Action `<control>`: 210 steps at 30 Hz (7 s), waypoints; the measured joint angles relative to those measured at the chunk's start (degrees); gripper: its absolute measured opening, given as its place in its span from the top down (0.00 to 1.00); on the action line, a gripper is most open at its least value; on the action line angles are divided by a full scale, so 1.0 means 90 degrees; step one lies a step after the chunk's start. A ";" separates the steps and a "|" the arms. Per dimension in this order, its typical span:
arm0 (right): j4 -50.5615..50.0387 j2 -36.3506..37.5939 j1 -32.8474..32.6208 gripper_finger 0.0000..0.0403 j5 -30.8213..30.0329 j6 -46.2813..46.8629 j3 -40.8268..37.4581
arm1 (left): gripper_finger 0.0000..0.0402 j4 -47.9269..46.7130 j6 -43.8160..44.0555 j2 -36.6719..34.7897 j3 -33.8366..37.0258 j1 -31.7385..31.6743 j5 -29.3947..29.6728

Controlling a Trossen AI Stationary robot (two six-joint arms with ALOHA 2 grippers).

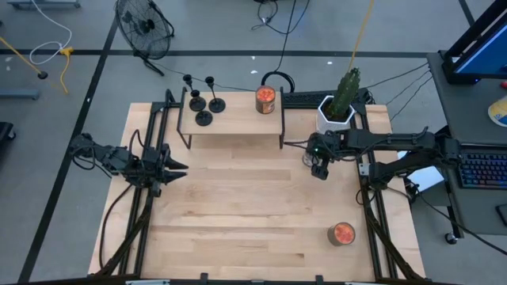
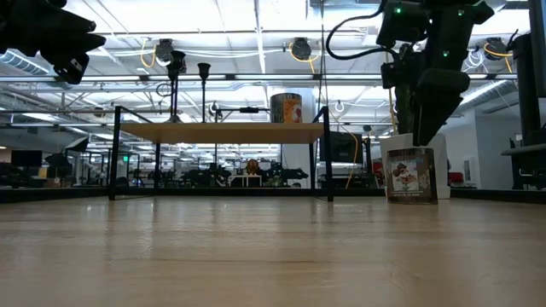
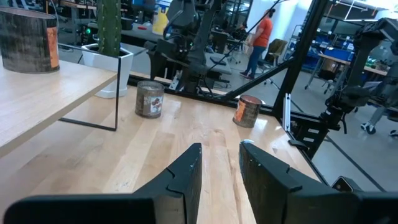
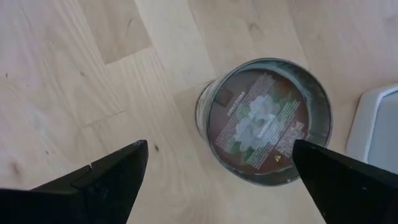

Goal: Pick & Place candle stick holders
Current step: Put the brown scented candle on the shelf

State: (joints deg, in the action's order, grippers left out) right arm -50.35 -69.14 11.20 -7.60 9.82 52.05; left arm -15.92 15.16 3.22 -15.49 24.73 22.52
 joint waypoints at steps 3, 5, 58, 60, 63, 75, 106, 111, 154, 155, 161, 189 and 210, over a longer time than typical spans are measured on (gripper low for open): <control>0.0079 0.0002 0.0000 0.03 -0.0002 -0.0156 -0.0060 | 0.72 0.0001 0.0000 0.0000 0.0000 0.0000 0.0000; 0.0225 0.0002 0.0000 0.03 0.0000 -0.0169 -0.0201 | 0.72 0.0000 0.0000 0.0000 0.0000 0.0000 0.0000; 0.1126 -0.0012 -0.0007 0.99 0.0092 0.0195 -0.0473 | 0.72 0.0208 0.0180 0.0002 -0.0002 0.0000 0.0002; 0.0951 -0.0012 -0.0007 0.99 0.0116 0.0193 -0.0334 | 0.72 0.0271 0.0180 0.0002 -0.0002 0.0000 0.0003; 0.0756 -0.0012 -0.0012 1.00 0.0234 0.0188 -0.0126 | 0.72 0.0299 0.0180 0.0002 -0.0002 0.0000 0.0002; 0.0335 0.0000 -0.0589 1.00 0.1649 0.0374 0.0992 | 0.72 0.0301 0.0411 0.0002 -0.0002 0.0000 0.0005; 0.1355 -0.1747 -0.1202 1.00 0.0655 -0.0928 0.4160 | 0.72 0.0809 0.0884 0.0005 -0.0002 0.0000 0.0010; 0.1384 -0.1973 -0.0937 1.00 0.0278 -0.1445 0.4501 | 0.72 0.0809 0.0877 0.0005 -0.0002 0.0000 0.0010; 0.2194 -0.3028 0.0276 1.00 0.0710 -0.2549 0.4592 | 0.72 0.1868 0.1203 0.0528 -0.0002 -0.0005 0.1397; 0.2188 -0.3028 0.0277 1.00 0.0709 -0.2549 0.4592 | 0.72 0.1975 0.1081 0.0623 -0.0002 -0.0005 0.1395; 0.2090 -0.3024 0.0284 1.00 0.0712 -0.2549 0.4592 | 0.72 0.2555 0.0624 0.1159 -0.0002 0.0000 0.1387; 0.0734 -0.2647 0.0753 1.00 0.0704 -0.2665 0.4865 | 0.72 0.2637 0.0699 0.1685 -0.0002 0.0000 0.1394; 0.0676 -0.3000 0.0755 1.00 0.0871 -0.2545 0.4886 | 0.72 0.2635 0.0678 0.1685 -0.0002 0.0000 0.1399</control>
State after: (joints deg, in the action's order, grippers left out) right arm -44.26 -96.15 18.00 0.24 -13.08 96.03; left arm 7.79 21.26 18.39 -15.51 24.73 35.11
